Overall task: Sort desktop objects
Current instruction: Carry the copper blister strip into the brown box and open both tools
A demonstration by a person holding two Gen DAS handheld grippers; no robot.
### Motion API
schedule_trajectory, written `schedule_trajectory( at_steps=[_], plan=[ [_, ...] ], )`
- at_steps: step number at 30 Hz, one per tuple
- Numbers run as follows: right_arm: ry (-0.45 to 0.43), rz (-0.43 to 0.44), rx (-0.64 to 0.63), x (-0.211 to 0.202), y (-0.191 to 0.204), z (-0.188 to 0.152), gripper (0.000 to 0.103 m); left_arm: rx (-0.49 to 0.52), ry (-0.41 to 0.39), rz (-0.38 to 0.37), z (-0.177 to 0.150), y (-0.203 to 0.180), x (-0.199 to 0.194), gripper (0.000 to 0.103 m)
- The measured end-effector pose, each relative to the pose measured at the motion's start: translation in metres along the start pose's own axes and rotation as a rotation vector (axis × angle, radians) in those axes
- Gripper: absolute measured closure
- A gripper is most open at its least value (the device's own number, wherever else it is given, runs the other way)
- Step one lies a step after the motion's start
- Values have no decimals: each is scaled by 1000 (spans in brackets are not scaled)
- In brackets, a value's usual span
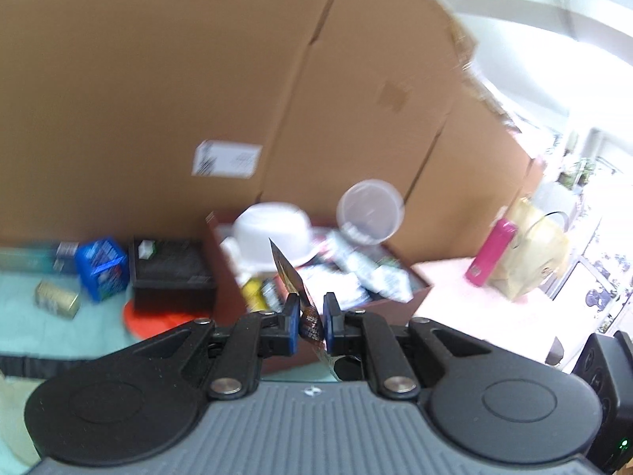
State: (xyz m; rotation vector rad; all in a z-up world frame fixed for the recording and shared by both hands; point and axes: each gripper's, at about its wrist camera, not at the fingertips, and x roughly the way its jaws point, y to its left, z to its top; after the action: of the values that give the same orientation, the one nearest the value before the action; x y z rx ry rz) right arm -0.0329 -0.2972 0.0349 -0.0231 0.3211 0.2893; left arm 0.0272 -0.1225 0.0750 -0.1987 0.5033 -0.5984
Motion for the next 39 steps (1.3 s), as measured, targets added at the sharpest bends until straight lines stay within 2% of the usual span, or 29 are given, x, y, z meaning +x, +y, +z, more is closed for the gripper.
schedule_trajectory(
  at_steps=[6,11,14,19,24,34,36,38,39],
  plan=[
    [-67,-96,-28,-17,-23,18,103,21,-43,-99,25,-29,17,92],
    [-77,-205,-47,-8,-57,30,103,-9,-29,-200,40,-39,61,92],
    [-66,-266,-71,5,-77,32,103,-8,-21,-228,45,-40,91,92],
    [0,-318,-111,44,-99,21,102,-32,27,-211,42,-26,145,92],
    [64,-318,-105,80,-115,10,101,-72,83,-162,38,-5,186,91],
    [80,-300,-63,102,-131,13,101,-51,103,-99,40,4,205,91],
    [71,-301,-49,100,-131,14,100,-58,96,-97,41,6,203,83],
    [80,-294,-45,100,-133,14,91,-68,83,-97,43,6,200,53],
    [82,-292,-44,99,-133,15,88,-75,71,-115,44,7,197,46]
  ],
)
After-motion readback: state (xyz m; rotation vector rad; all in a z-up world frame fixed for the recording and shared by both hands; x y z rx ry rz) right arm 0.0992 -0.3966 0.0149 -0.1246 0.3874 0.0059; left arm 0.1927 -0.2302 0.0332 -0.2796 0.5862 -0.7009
